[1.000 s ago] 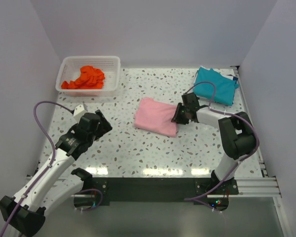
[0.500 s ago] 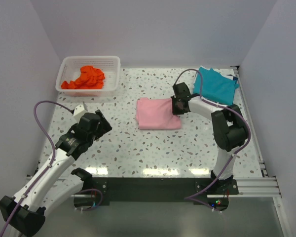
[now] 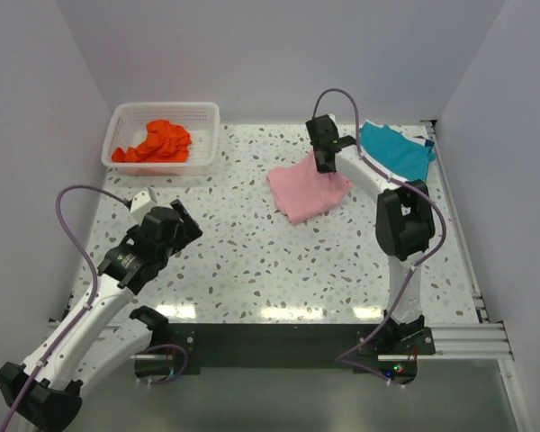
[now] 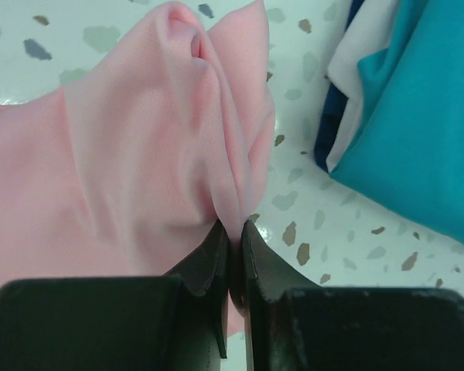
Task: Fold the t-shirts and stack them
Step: Neatly place the folded tshirt to the corner
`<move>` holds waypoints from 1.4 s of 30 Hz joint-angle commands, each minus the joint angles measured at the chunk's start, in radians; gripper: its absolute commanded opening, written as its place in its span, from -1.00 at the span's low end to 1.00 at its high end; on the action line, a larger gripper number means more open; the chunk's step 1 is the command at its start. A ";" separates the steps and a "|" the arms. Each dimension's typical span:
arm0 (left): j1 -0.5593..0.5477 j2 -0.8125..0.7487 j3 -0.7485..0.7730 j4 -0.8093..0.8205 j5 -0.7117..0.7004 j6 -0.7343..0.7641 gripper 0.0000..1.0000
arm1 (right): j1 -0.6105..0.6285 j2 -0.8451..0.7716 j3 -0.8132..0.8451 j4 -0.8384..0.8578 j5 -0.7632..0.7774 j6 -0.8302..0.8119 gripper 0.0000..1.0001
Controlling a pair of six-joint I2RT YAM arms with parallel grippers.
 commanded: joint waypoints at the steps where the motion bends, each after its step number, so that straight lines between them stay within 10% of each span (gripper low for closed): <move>1: 0.007 -0.022 0.025 0.003 -0.046 -0.008 1.00 | -0.005 0.063 0.142 -0.131 0.171 0.037 -1.00; 16: 0.007 -0.010 0.030 0.008 -0.076 -0.007 1.00 | -0.040 0.281 0.637 -0.366 0.348 0.117 -1.00; 42: 0.007 0.040 0.013 0.034 -0.090 0.009 1.00 | -0.156 0.170 0.712 -0.222 0.314 0.093 -1.00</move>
